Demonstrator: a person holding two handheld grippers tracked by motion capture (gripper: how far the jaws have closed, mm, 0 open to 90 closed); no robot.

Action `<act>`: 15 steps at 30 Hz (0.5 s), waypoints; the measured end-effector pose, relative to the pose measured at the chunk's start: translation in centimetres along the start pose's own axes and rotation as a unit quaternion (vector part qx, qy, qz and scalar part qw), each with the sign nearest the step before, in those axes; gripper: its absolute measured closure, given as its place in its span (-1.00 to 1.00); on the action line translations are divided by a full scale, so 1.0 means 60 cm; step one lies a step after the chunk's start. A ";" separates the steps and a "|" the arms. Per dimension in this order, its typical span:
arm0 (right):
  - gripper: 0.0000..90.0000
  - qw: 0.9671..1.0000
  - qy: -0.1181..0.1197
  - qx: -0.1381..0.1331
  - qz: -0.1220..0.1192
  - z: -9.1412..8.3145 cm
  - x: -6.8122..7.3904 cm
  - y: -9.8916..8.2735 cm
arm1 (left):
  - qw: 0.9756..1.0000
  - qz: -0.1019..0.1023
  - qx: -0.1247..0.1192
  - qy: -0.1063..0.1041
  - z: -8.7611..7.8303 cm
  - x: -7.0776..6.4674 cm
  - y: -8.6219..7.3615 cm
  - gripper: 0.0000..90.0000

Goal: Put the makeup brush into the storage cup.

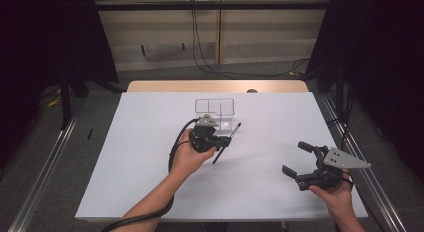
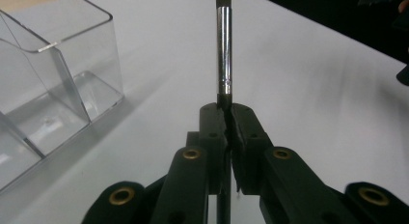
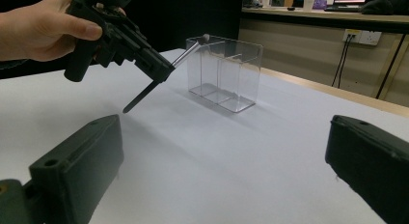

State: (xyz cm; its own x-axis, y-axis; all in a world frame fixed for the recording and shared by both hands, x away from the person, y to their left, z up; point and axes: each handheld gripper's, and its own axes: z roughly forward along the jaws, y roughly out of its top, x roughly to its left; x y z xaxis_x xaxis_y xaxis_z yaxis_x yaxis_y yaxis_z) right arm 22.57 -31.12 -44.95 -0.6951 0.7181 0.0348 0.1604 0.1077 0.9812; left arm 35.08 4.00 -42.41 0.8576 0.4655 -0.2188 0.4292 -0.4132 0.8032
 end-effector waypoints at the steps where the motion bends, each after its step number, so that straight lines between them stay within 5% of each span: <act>1: -1.00 1.000 0.000 0.000 0.000 0.000 0.000 0.000 | 1.000 0.001 -0.004 0.003 -0.001 0.000 0.001 0.87; 15: -1.00 1.000 0.001 0.001 -0.001 0.001 0.001 0.000 | 0.997 -0.008 -0.082 0.009 -0.012 0.003 0.009 0.87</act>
State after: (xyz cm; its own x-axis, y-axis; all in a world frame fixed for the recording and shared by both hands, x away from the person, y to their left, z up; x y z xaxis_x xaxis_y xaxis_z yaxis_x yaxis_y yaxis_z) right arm 22.56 -31.05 -44.94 -0.6968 0.7164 0.0343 0.1604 0.1092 0.9810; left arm 35.27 4.40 -41.60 0.8450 0.4860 -0.2229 0.3889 -0.2725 0.8801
